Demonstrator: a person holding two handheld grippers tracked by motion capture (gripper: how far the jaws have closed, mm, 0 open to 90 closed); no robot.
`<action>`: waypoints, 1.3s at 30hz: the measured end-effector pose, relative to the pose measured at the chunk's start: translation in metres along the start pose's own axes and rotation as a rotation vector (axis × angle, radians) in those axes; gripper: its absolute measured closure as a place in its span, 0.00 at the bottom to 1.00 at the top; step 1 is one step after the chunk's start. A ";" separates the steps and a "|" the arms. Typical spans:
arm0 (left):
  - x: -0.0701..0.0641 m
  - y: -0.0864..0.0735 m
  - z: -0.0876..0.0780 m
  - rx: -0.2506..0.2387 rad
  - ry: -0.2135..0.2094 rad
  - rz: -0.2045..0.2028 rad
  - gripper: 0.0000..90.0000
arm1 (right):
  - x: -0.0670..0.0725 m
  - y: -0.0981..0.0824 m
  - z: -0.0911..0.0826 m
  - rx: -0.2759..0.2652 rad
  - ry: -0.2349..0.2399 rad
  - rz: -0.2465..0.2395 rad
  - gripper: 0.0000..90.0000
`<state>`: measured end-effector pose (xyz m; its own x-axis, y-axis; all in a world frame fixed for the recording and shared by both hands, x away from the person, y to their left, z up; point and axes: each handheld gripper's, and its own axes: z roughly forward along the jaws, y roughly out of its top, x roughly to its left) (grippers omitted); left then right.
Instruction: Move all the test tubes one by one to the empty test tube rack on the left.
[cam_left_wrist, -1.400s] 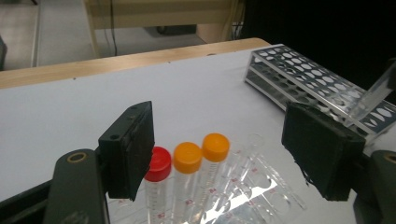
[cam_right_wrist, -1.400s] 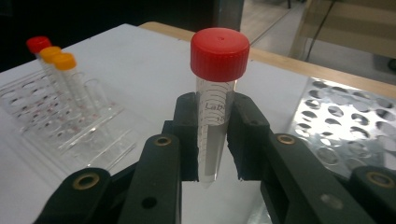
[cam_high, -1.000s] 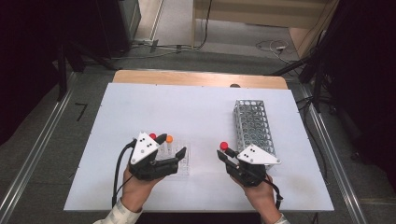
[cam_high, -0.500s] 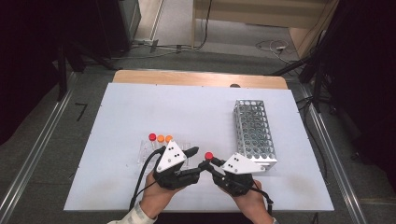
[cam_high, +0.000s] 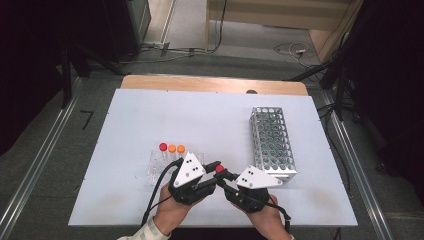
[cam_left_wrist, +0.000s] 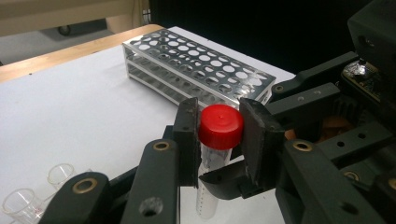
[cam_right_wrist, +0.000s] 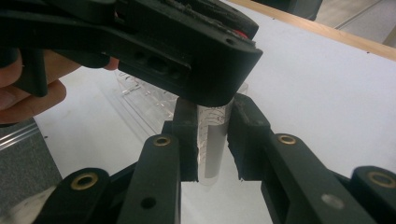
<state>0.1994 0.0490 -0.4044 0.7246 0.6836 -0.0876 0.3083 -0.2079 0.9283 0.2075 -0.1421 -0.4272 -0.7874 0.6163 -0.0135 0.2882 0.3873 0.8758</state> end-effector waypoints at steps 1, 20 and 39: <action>0.000 0.001 -0.001 -0.001 0.003 0.003 0.78 | 0.000 0.000 0.000 -0.001 0.004 0.001 0.75; 0.060 0.014 -0.077 -0.073 0.210 -0.086 0.78 | -0.019 -0.002 -0.012 -0.006 0.010 0.035 0.41; 0.097 0.002 -0.090 -0.071 0.430 -0.098 0.78 | -0.027 -0.005 -0.012 0.006 -0.009 0.053 0.35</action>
<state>0.2152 0.1782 -0.3780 0.3671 0.9296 -0.0323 0.3088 -0.0891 0.9470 0.2203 -0.1689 -0.4250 -0.7660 0.6422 0.0284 0.3324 0.3580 0.8725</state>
